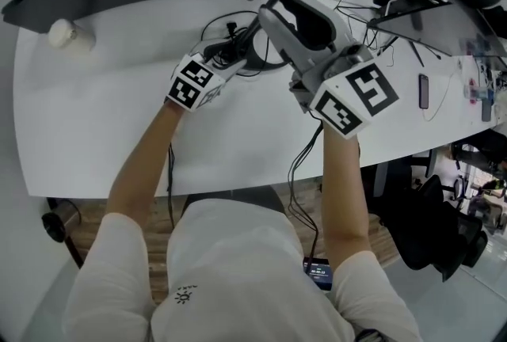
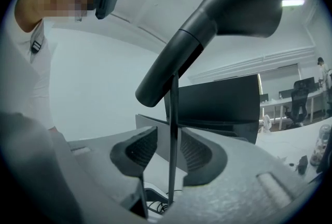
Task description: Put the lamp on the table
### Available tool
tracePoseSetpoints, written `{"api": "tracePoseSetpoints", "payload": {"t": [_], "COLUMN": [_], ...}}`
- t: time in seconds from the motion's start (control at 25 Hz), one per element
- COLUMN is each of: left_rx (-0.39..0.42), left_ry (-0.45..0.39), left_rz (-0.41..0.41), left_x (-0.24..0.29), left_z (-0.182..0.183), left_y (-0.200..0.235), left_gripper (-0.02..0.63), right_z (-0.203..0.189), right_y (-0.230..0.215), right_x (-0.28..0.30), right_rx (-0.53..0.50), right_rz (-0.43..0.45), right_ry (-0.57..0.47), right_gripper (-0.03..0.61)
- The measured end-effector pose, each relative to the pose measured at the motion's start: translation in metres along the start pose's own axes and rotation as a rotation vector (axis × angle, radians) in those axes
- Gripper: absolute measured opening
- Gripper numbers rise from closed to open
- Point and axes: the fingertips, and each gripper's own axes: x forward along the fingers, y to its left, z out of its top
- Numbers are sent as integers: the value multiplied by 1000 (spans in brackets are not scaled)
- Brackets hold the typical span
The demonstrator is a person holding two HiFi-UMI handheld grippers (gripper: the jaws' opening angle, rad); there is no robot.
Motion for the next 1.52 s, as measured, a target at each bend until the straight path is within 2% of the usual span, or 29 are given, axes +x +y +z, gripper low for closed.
{"api": "tracePoseSetpoints", "payload": {"t": [0.2,0.28,0.4,0.48,0.56,0.64,0.68,0.88,1.52], "left_rx": [-17,-35,-56,-75,-99,-108,-108,-89,-57], "left_ry": [-4,-25,-70,-105,-144,-176,-189,-221,-271], "left_rz": [59,87,122,132,136,145,149,153,196], "left_x": [-30,-44,-69,-83,-96,-106,-111,-128,-175], "left_z": [9,16,32,46,62,77,84,110,162], "left_y": [-6,-10,-20,-28,-37,-46,-50,-75,-119], "left_gripper": [209,183,103,81,71,49,39,0,-5], "right_z": [2,3,7,10,13,16,18,25,39], "right_y": [4,7,15,16,15,15,16,34,57], "right_x": [-17,-26,-39,-50,-63,-73,-77,-96,-152], "right_rx": [52,73,102,117,142,164,167,159,109], "right_rz": [0,7,20,10,-8,-11,-9,26,61], "right_ry": [-13,-19,-29,-39,-54,-64,-65,-61,-69], "right_gripper": [138,137,132,129,74,67,43,40,2]}}
